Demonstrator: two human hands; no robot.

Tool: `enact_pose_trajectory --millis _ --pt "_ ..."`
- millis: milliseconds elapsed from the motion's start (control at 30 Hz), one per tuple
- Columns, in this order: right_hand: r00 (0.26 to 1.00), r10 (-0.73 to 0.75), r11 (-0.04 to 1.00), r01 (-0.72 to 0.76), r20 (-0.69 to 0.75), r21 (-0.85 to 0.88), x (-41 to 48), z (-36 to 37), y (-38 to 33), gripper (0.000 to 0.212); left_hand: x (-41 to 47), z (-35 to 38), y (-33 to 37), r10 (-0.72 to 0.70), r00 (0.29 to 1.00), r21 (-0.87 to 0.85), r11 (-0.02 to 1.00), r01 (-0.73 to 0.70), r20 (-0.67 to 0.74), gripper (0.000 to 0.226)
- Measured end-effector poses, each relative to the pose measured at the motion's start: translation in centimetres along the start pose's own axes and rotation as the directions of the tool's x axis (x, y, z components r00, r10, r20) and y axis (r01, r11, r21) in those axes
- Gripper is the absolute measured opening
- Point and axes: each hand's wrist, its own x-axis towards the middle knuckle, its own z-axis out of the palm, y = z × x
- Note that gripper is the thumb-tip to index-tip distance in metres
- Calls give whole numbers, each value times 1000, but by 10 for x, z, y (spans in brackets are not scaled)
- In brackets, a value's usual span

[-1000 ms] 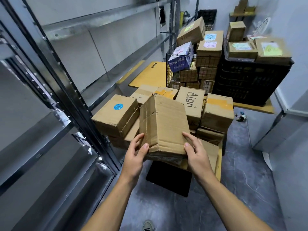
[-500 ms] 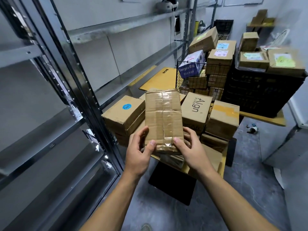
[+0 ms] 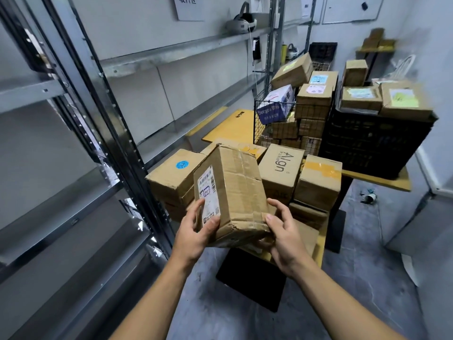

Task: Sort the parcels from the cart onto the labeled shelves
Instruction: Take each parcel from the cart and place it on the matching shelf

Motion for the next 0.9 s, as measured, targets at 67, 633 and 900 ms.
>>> enact_pose_trajectory --millis 67,633,900 --pt "999 -34 997 33 -17 -72 -1 -2 2 34 -3 -2 -3 -2 999 -19 1000 1 -42 67" --pt "887 -87 880 282 453 -383 -14 63 9 64 -63 -62 9 258 886 240 955 -173 -385 68" --pt "867 -155 899 323 475 -296 -32 125 32 62 -100 -105 19 289 815 375 922 -96 -502 69"
